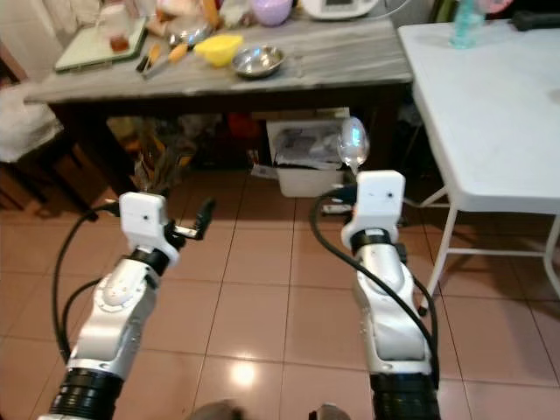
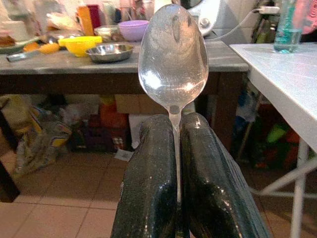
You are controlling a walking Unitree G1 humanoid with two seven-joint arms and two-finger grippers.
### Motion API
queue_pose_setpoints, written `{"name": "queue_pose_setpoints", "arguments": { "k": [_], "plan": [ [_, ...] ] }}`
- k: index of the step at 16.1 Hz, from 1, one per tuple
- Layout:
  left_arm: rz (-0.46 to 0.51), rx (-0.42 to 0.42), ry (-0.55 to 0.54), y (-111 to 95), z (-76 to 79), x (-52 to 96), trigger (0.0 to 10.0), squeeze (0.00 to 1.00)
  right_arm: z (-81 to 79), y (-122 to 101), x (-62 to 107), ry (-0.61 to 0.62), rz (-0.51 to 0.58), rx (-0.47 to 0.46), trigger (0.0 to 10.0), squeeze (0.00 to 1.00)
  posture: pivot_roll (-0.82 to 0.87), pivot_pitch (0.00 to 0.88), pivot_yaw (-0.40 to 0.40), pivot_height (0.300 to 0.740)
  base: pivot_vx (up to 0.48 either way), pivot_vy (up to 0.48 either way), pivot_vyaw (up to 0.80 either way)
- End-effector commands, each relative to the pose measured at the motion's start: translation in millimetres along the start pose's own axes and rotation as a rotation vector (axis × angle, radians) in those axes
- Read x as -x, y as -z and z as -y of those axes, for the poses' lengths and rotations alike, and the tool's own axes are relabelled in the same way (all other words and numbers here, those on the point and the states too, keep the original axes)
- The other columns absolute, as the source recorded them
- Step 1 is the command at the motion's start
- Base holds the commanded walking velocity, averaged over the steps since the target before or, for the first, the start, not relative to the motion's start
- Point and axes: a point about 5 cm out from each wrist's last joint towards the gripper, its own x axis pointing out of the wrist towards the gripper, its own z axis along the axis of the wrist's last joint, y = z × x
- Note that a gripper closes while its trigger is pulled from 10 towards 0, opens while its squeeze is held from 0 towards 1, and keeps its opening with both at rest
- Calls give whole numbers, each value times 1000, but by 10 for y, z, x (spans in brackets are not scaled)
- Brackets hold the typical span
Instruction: Setting the table
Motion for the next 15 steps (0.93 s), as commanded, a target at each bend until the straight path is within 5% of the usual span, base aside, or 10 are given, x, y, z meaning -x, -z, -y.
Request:
{"name": "queue_pose_setpoints", "arguments": {
  "k": [1, 9, 15],
  "plan": [
    [3, -8, -11, -21, -72, 15, 10000, 0, -70, -50, -4, -20, 19, -26, 10000, 0, -29, 114, 79, 740, 0, 0, 0],
    [19, 48, 96, -44, 43, 42, 10000, 0, -69, -51, -16, -20, 25, -34, 10000, 0, -26, 100, 72, 740, 0, 0, 0],
    [22, 72, 138, -43, 98, 59, 10000, 0, -65, -39, -18, -28, 24, -28, 10000, 0, -25, 94, 71, 740, 317, 0, 0]
  ]
}}
